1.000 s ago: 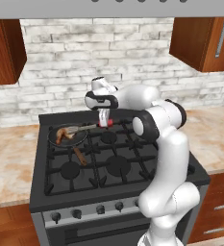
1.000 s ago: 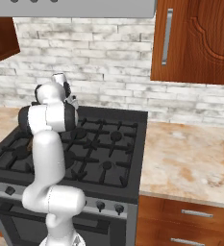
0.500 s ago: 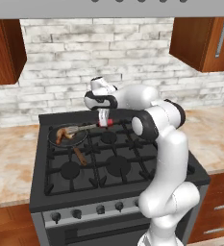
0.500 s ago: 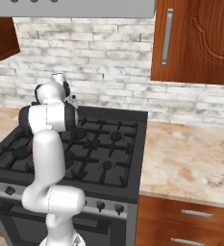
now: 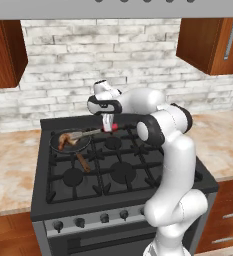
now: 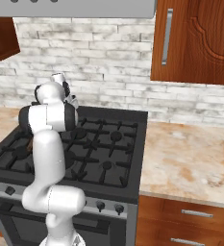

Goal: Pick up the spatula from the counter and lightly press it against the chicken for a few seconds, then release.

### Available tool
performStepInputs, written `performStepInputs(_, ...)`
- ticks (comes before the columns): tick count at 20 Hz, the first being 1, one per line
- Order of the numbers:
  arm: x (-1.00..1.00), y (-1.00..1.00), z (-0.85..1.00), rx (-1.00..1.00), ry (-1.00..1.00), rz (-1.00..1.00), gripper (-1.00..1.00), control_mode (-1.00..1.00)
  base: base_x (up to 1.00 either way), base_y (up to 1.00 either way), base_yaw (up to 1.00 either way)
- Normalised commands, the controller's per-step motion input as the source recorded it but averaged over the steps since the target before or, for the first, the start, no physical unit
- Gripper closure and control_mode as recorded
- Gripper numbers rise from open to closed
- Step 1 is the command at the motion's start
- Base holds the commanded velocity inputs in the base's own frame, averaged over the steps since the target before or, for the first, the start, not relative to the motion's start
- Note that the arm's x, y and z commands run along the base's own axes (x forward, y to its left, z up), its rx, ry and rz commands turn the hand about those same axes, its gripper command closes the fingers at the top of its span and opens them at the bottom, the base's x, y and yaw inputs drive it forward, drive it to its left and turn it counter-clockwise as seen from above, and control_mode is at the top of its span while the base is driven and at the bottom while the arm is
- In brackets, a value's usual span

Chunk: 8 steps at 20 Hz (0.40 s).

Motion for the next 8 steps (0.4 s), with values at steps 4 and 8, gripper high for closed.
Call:
performStepInputs(4,0.00,0.03,-0.04,-0.02,-0.01,0.00,1.00,-1.00,0.00,0.00,0.00)
performStepInputs(8,0.00,0.01,0.00,-0.02,-0.05,0.00,1.00,-1.00,0.00,0.00,0.00)
